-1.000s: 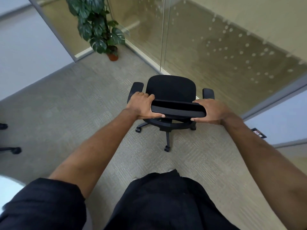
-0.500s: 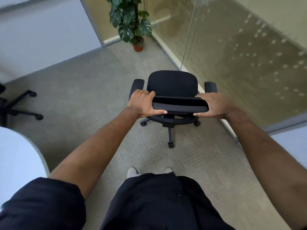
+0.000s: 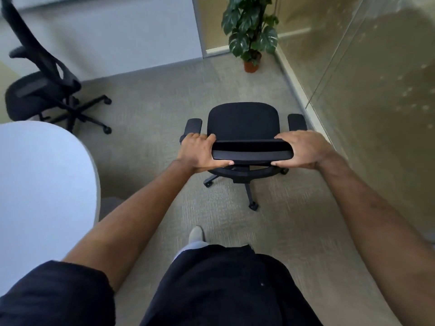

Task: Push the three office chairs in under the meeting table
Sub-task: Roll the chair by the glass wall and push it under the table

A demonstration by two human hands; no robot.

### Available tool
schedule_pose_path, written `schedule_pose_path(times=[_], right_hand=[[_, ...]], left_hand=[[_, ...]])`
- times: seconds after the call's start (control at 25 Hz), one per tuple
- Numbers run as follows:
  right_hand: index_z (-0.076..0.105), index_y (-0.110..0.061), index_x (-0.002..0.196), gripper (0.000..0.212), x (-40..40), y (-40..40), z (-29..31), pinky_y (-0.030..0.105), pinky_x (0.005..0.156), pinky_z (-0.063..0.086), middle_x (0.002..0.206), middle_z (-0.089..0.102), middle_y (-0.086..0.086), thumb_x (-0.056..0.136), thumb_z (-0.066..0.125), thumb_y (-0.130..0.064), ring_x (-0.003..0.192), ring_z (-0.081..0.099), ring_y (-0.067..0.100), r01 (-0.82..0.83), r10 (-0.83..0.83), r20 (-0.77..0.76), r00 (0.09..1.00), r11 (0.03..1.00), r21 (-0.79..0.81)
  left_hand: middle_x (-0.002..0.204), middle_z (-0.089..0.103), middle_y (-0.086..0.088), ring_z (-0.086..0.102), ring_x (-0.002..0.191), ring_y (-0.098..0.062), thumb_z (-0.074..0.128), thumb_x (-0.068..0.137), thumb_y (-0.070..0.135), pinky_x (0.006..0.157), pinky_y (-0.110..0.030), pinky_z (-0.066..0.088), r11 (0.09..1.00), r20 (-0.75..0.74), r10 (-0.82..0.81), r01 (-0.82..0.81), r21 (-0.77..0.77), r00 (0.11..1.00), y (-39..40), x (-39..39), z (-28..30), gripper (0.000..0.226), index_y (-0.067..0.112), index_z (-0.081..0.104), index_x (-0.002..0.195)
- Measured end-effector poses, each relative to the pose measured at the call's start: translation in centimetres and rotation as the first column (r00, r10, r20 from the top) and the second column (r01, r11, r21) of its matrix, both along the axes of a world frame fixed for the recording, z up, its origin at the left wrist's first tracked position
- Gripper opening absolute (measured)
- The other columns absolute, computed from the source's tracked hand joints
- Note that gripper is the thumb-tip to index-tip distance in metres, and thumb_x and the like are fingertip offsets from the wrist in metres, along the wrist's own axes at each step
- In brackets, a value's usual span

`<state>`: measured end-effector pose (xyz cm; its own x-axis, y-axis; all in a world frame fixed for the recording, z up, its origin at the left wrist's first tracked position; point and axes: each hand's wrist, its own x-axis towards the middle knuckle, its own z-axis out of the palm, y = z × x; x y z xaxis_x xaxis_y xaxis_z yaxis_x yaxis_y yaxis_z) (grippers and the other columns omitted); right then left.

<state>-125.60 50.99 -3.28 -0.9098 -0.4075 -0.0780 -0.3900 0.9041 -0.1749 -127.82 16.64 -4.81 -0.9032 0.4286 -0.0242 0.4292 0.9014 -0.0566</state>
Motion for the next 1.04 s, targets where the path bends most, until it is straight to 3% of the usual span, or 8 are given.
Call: schedule_pose_path(times=[0.32, 0.56, 0.8, 0.88, 1.04], right_hand=[[0.062, -0.036, 0.132, 0.092, -4.0, -6.5, 0.2, 0.041, 0.094, 0.052, 0.119, 0.075, -0.012, 0.066, 0.048, -0.098, 0.111, 0.069, 0.020, -0.258, 0.257, 0.029, 0.966, 0.966, 0.004], [0.065, -0.038, 0.128, 0.087, -5.3, -10.7, -0.3, 0.040, 0.094, 0.051, 0.118, 0.075, -0.015, 0.066, 0.050, -0.097, 0.110, 0.071, 0.019, -0.462, 0.463, -0.009, 0.887, 0.887, 0.008], [0.064, -0.041, 0.126, 0.080, -6.4, -13.3, -0.6, 0.039, 0.090, 0.053, 0.119, 0.076, -0.017, 0.068, 0.054, -0.095, 0.111, 0.072, 0.019, -0.657, 0.656, -0.038, 0.754, 0.754, -0.006], [0.064, -0.040, 0.125, 0.079, -6.7, -14.1, -1.1, 0.039, 0.088, 0.053, 0.118, 0.076, -0.016, 0.069, 0.055, -0.095, 0.109, 0.073, 0.020, -0.716, 0.715, -0.060, 0.697, 0.698, -0.005], [0.061, -0.044, 0.122, 0.074, -6.3, -15.4, -2.1, 0.038, 0.085, 0.053, 0.114, 0.076, -0.018, 0.068, 0.057, -0.094, 0.107, 0.074, 0.018, -0.794, 0.788, -0.099, 0.607, 0.608, -0.031]], left_hand=[[0.090, 0.070, -0.007, 0.067, 0.085, -0.028, 0.018, 0.066, 0.106, 0.083, -0.041, 0.047, 0.958, -0.022, 0.287, -0.287, -0.010, 0.958, -5.2, 6.5, -0.1, 0.109, 0.016, 0.064, 0.106], [0.083, 0.067, -0.004, 0.064, 0.077, -0.026, 0.024, 0.069, 0.107, 0.078, -0.040, 0.047, 0.874, -0.044, 0.484, -0.485, -0.020, 0.874, -7.0, 12.4, -0.3, 0.098, 0.017, 0.056, 0.092], [0.078, 0.064, -0.005, 0.048, 0.066, -0.024, 0.024, 0.070, 0.108, 0.069, -0.037, 0.031, 0.733, -0.064, 0.678, -0.680, -0.007, 0.732, -5.1, 18.3, -0.4, 0.093, 0.018, 0.046, 0.083], [0.079, 0.064, -0.005, 0.046, 0.067, -0.023, 0.023, 0.070, 0.107, 0.071, -0.039, 0.034, 0.678, -0.060, 0.733, -0.735, -0.007, 0.677, -4.2, 20.1, -0.4, 0.094, 0.018, 0.047, 0.084], [0.084, 0.066, -0.004, 0.060, 0.075, -0.024, 0.020, 0.070, 0.107, 0.077, -0.040, 0.045, 0.581, -0.040, 0.813, -0.814, -0.019, 0.581, -2.6, 23.6, -0.2, 0.096, 0.018, 0.050, 0.088]])
